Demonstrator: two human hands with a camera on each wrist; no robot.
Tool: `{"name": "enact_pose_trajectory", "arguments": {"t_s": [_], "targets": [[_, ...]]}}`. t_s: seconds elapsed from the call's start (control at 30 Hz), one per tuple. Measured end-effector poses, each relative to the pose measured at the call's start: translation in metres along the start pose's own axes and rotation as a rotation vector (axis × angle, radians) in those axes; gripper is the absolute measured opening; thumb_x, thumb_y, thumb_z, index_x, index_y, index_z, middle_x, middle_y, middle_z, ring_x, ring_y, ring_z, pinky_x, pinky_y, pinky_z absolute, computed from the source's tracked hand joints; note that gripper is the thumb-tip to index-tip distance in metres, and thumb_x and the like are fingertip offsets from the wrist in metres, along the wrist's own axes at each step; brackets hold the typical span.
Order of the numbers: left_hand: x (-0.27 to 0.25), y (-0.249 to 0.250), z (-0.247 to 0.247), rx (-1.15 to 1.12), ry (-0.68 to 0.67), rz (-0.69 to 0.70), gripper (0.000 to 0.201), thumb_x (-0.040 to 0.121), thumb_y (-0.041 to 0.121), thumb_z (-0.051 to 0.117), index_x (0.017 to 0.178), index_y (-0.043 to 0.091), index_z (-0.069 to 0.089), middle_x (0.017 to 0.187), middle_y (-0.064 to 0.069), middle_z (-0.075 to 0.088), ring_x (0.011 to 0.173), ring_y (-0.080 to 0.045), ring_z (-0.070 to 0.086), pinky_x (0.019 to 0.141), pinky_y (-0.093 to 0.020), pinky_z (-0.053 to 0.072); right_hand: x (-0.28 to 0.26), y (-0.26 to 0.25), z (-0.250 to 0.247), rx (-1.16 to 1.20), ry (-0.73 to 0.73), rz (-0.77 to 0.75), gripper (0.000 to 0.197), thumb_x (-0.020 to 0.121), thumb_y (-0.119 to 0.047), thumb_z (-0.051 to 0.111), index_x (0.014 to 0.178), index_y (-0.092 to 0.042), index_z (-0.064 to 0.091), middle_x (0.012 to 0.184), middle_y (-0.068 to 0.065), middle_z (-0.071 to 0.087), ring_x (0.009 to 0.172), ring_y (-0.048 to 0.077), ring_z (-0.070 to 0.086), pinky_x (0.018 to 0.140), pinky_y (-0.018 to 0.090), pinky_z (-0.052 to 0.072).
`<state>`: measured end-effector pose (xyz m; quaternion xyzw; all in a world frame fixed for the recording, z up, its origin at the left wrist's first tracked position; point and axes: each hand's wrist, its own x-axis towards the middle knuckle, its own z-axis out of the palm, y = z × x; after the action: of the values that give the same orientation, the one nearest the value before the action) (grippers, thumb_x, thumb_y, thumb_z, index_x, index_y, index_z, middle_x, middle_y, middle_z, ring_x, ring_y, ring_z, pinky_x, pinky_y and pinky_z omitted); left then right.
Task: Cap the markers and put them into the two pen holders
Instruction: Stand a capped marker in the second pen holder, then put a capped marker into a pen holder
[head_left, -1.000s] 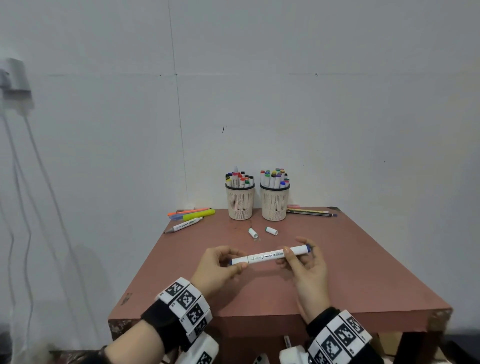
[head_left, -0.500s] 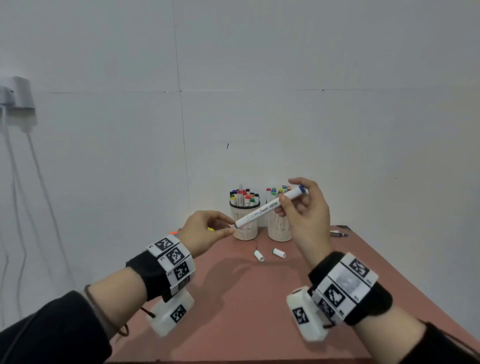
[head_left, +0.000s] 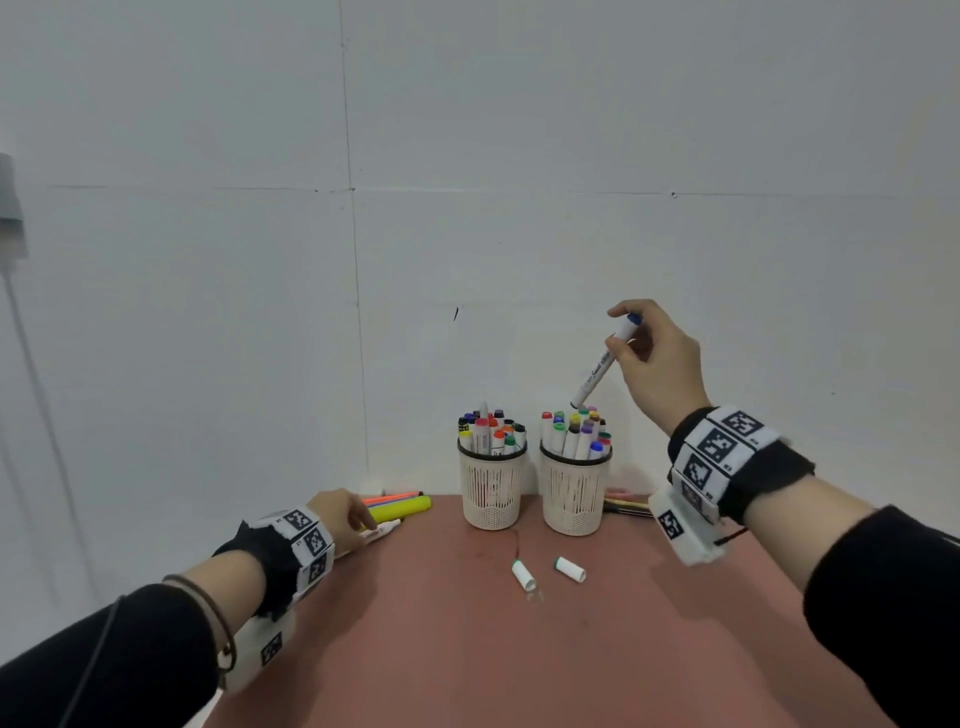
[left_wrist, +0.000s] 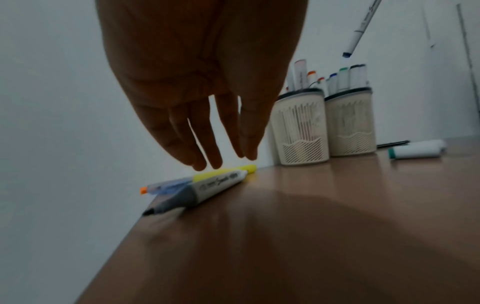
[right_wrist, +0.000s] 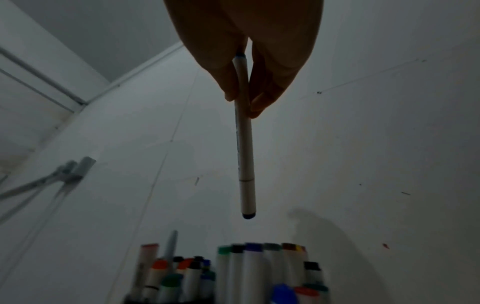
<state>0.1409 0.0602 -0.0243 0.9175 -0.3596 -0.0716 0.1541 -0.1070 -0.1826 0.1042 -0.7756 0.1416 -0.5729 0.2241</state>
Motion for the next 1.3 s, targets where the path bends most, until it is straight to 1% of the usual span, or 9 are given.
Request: {"name": "enact_pose_trajectory", "arguments": {"t_s": [0.13,0.23,0.37,0.57,0.77,0.87,1.0,1.17,1.3], "targets": [[0.01,-0.005,0.004,0.071,-0.044,-0.002,0.031,0.08,0.017,0.069,0.11,0.025,0.069,0.115,0.002,0.064,0.106,-0.011,0.06,0.071,-0.007,0.039,0.012,0.016,0.013,-0.075,-0.073,-0.021,0.024,0.089,-0.004,0.06,0.109,-0.017,0.059,0.081,-0.003,0.053,0.062,0.005,0.047,0.066,0.013,0.04],[0.013,-0.003,0.002,0.085,-0.103,0.016,0.029,0.079,0.018,0.07,0.107,0.024,0.071,0.102,0.003,0.065,0.09,-0.005,0.058,0.054,0.001,0.035,0.017,0.026,0.02,-0.105,-0.106,-0.027,0.024,0.089,-0.004,0.06,0.109,-0.017,0.059,0.084,0.0,0.054,0.062,0.006,0.048,0.066,0.015,0.039],[0.016,-0.001,0.003,0.106,-0.204,0.048,0.026,0.075,0.017,0.074,0.1,0.024,0.074,0.073,0.015,0.056,0.067,0.004,0.05,0.051,-0.001,0.032,0.022,0.037,0.026,-0.146,-0.166,0.022,0.024,0.088,-0.005,0.061,0.11,-0.015,0.06,0.077,-0.003,0.051,0.063,0.005,0.047,0.064,0.01,0.036],[0.011,0.005,0.009,0.001,-0.151,0.1,0.023,0.076,0.009,0.067,0.089,0.026,0.076,0.065,0.02,0.059,0.062,0.012,0.055,0.053,-0.002,0.038,0.023,0.05,0.036,-0.16,-0.207,0.12,0.038,0.095,-0.011,0.052,0.133,-0.014,0.05,0.076,-0.004,0.049,0.075,0.016,0.047,0.076,0.018,0.035],[-0.001,0.015,0.002,-0.405,-0.064,0.043,0.035,0.073,0.002,0.065,0.057,0.032,0.074,0.065,0.001,0.063,0.059,-0.013,0.056,0.063,-0.025,0.054,0.026,0.048,0.042,-0.195,-0.201,0.054,0.036,0.096,-0.009,0.05,0.132,-0.013,0.053,0.088,0.003,0.055,0.077,0.015,0.049,0.077,0.014,0.033],[-0.013,0.028,-0.003,-0.643,-0.034,0.022,0.033,0.076,-0.003,0.064,0.061,0.023,0.076,0.066,-0.006,0.062,0.061,-0.019,0.059,0.067,-0.031,0.057,0.027,0.048,0.046,-0.236,-0.253,0.054,0.028,0.092,-0.01,0.057,0.121,-0.012,0.06,0.085,0.001,0.056,0.073,0.015,0.051,0.075,0.018,0.036],[-0.033,0.052,-0.005,-0.926,-0.001,-0.004,0.018,0.082,-0.007,0.062,0.078,0.007,0.072,0.06,-0.004,0.058,0.045,-0.01,0.055,0.053,-0.022,0.053,0.021,0.057,0.054,-0.297,-0.396,0.149,0.023,0.092,-0.013,0.058,0.114,-0.01,0.064,0.084,0.006,0.062,0.071,0.018,0.056,0.071,0.023,0.04],[-0.059,0.076,0.003,-1.178,-0.009,-0.011,0.015,0.082,-0.008,0.061,0.083,0.003,0.07,0.064,-0.007,0.062,0.047,-0.009,0.057,0.052,-0.023,0.053,0.013,0.063,0.058,-0.329,-0.437,0.2,0.028,0.098,-0.012,0.046,0.116,-0.004,0.065,0.121,0.012,0.065,0.111,0.025,0.058,0.094,0.023,0.038],[-0.08,0.092,0.011,-1.322,-0.054,0.001,0.018,0.085,-0.007,0.058,0.082,0.007,0.07,0.067,-0.005,0.064,0.054,-0.014,0.061,0.057,-0.025,0.056,0.011,0.064,0.057,-0.322,-0.381,0.205,0.022,0.091,-0.014,0.06,0.109,-0.007,0.069,0.101,0.014,0.07,0.092,0.023,0.063,0.093,0.026,0.044]]}}
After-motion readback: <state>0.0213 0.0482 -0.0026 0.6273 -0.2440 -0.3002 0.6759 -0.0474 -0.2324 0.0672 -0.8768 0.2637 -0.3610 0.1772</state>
